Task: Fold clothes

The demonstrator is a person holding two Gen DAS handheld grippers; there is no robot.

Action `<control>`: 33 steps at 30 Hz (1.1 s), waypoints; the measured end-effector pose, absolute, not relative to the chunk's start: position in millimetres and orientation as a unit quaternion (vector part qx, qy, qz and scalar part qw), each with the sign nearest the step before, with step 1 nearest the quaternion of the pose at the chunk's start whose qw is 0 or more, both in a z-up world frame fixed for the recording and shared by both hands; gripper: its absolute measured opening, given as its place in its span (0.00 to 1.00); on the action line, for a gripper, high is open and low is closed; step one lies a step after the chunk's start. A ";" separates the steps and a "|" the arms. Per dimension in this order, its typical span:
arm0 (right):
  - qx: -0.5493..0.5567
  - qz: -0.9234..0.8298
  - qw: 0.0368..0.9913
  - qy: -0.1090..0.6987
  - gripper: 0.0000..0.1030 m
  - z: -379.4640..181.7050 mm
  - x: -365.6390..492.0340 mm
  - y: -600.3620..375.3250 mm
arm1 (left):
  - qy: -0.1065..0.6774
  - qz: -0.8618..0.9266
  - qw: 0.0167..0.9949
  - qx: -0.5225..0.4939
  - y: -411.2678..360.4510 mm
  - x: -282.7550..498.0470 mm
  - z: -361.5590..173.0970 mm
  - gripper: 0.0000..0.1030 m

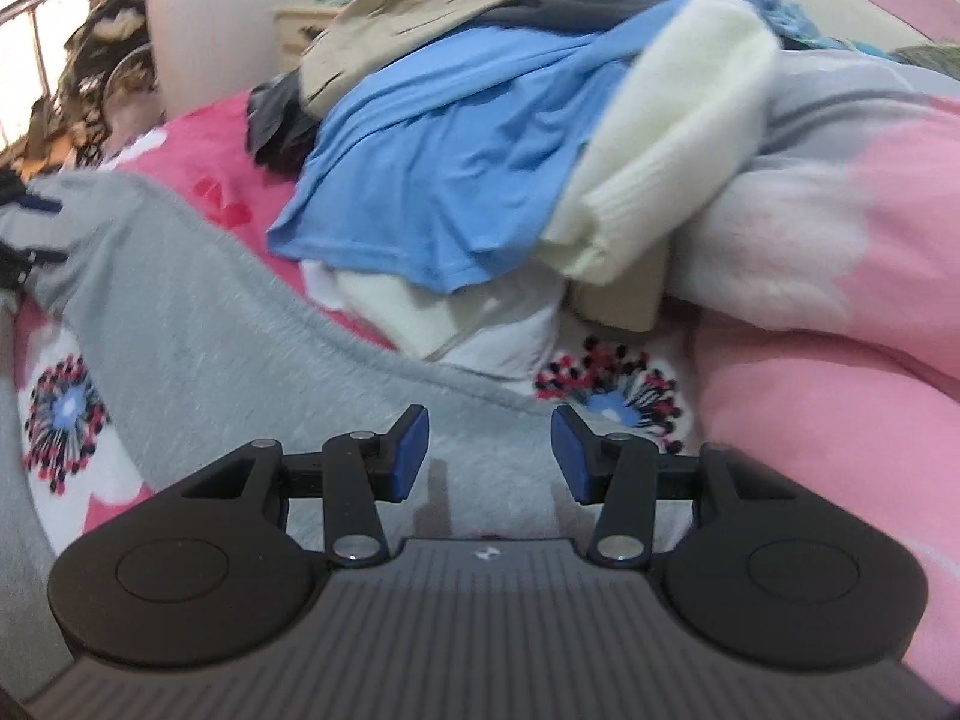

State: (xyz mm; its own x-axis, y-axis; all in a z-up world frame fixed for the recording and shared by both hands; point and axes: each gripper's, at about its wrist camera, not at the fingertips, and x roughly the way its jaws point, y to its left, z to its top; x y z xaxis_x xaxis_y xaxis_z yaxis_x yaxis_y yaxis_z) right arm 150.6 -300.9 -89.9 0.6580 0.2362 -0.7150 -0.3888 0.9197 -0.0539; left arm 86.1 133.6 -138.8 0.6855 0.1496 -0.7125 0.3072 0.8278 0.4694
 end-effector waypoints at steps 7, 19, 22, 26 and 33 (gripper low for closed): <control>-0.016 0.087 0.893 0.441 0.56 -106.0 168.2 -332.0 | 0.377 -0.085 0.874 0.296 89.2 90.7 -136.4 0.59; 0.041 0.069 0.905 0.417 0.68 -61.4 152.7 -311.3 | 0.356 -0.247 0.817 0.381 -66.8 77.9 -87.1 0.71; 0.048 0.054 0.923 0.377 0.73 -44.5 148.1 -316.2 | 0.345 -0.280 0.822 0.357 -128.7 81.3 -96.0 0.74; 0.038 0.035 0.942 0.332 0.80 -32.4 139.4 -326.3 | 0.316 -0.300 0.826 0.356 -187.1 76.6 -136.0 0.73; 0.008 0.046 0.947 0.318 0.80 -35.4 130.1 -333.9 | 0.371 -0.259 0.835 0.311 -206.2 105.7 -182.4 0.32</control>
State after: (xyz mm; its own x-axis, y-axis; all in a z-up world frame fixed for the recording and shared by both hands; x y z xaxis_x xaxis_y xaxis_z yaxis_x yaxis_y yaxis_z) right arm 130.1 -333.9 -35.4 0.7941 0.0922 -0.6007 -0.0819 0.9956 0.0445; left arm 105.7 -206.2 -182.4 0.5897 -0.2022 -0.7819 0.6647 0.6714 0.3277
